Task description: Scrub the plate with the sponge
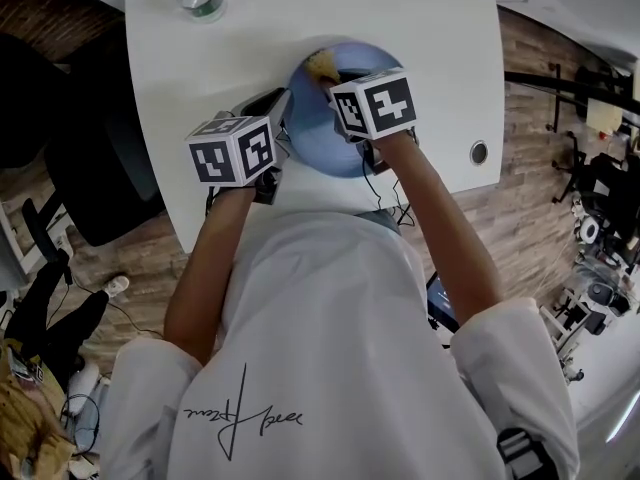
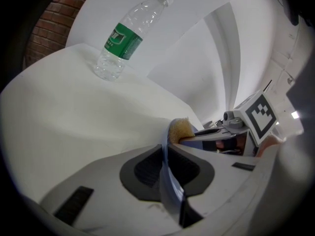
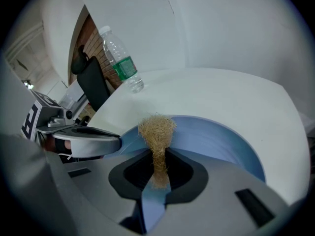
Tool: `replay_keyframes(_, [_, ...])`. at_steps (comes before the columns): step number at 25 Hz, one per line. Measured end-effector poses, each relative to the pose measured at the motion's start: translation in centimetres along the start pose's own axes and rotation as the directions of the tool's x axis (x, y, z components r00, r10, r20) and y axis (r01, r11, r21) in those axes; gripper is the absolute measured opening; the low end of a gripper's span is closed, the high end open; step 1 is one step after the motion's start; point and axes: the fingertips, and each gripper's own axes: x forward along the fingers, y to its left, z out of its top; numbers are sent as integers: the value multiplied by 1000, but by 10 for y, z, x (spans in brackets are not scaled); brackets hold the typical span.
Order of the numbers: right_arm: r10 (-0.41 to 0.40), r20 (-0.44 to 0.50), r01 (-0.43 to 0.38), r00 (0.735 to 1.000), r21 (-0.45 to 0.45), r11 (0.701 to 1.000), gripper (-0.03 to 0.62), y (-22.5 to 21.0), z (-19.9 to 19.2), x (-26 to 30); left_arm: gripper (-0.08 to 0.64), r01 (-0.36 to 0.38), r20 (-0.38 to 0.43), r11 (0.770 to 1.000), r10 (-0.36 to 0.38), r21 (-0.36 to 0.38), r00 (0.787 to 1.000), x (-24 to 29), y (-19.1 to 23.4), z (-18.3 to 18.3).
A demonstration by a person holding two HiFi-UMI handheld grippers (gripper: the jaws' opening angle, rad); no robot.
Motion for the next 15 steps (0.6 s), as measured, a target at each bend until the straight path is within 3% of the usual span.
replay_keyframes(15, [143, -41, -145, 989, -55, 988, 44, 42, -25, 4, 23, -3, 0, 1000, 3, -3, 1000, 1, 3, -2])
